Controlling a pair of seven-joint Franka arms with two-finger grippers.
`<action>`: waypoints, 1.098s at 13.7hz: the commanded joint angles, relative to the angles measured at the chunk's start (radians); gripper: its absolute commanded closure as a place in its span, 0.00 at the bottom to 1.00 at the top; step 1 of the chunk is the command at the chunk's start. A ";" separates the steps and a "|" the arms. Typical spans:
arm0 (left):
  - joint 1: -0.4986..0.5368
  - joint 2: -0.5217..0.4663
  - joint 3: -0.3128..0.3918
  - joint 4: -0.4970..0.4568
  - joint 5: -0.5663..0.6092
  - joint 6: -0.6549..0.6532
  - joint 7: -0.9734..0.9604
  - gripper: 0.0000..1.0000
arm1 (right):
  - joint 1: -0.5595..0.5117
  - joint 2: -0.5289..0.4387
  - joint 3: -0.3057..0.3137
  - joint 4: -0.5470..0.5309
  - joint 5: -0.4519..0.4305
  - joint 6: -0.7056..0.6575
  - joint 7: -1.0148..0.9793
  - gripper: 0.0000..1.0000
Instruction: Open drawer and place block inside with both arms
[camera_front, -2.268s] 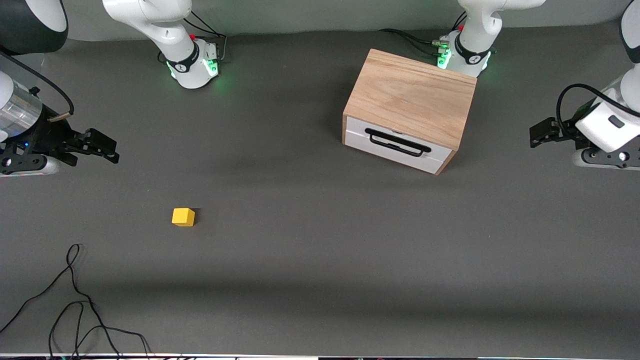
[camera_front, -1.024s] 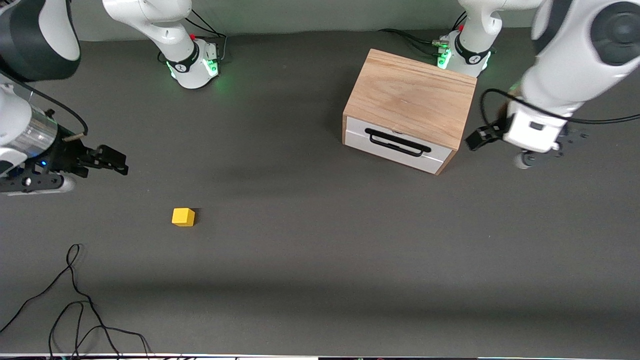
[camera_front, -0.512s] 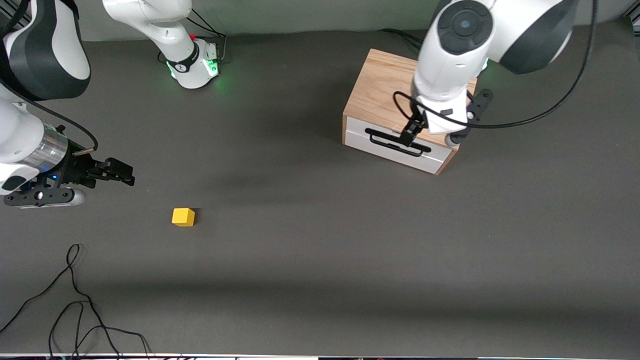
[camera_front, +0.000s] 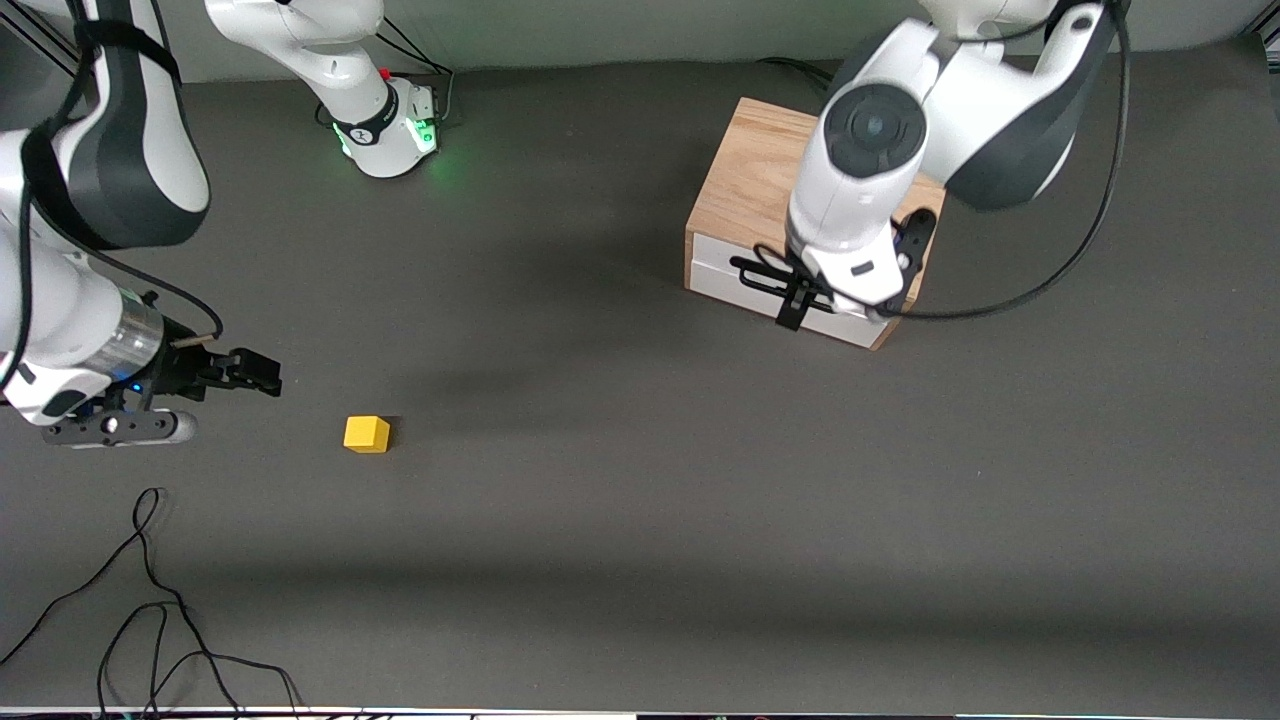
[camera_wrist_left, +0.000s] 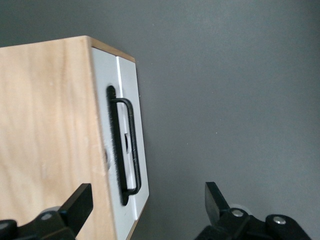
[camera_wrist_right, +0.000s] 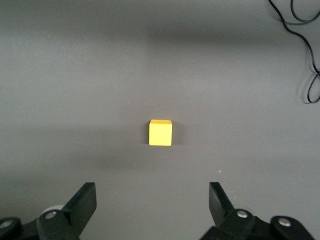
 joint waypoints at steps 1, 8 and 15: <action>-0.008 0.067 0.001 0.015 0.029 0.005 0.045 0.00 | 0.001 -0.013 -0.001 -0.035 -0.013 0.030 -0.011 0.00; -0.008 0.141 0.008 -0.064 0.057 0.089 0.049 0.00 | 0.001 -0.030 -0.003 -0.100 -0.008 0.099 -0.020 0.00; -0.016 0.150 0.008 -0.111 0.057 0.127 0.041 0.00 | 0.003 0.007 -0.004 -0.262 -0.013 0.337 -0.009 0.00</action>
